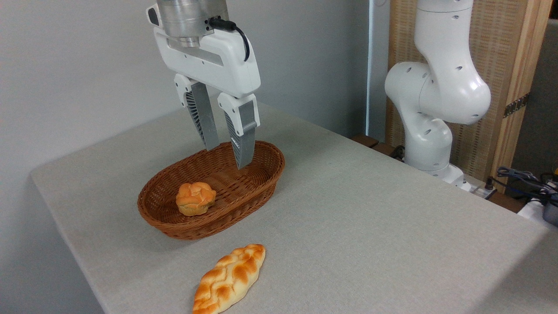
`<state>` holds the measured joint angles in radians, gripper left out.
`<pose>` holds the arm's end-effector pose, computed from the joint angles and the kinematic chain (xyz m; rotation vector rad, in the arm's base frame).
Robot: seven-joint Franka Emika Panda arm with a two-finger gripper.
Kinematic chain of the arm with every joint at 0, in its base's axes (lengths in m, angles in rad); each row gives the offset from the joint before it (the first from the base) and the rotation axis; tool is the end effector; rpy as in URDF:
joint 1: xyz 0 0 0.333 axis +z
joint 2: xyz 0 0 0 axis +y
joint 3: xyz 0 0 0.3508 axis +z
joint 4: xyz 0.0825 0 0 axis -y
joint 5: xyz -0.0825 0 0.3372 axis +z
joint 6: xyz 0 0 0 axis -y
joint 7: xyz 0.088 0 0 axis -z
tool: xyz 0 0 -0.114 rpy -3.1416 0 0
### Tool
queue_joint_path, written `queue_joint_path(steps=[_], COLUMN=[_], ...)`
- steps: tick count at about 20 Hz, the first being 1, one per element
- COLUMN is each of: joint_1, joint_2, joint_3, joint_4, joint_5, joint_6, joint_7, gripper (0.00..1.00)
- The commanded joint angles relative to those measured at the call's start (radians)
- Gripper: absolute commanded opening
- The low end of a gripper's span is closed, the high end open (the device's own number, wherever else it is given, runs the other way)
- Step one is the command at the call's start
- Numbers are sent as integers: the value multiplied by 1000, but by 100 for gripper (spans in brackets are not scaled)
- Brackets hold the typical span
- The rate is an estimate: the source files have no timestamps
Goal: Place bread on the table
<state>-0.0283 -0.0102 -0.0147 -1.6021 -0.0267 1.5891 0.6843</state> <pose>0.5049 -0.0248 0.6458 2.9121 -1.1074 0.0089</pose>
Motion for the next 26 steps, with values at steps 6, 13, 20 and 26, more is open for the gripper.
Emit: queue_joint_path(steps=[6, 13, 20, 26], joint_1=[-1, -1, -1, -5], joint_2=[4, 4, 1, -28], joint_3=[2, 1, -56, -169], joint_4=[10, 8, -62, -223], joint_5=[8, 8, -62, -94], joint_6=[-12, -12, 32, 245], joint_7=[15, 14, 14, -5], gripper=[100, 100, 100, 100])
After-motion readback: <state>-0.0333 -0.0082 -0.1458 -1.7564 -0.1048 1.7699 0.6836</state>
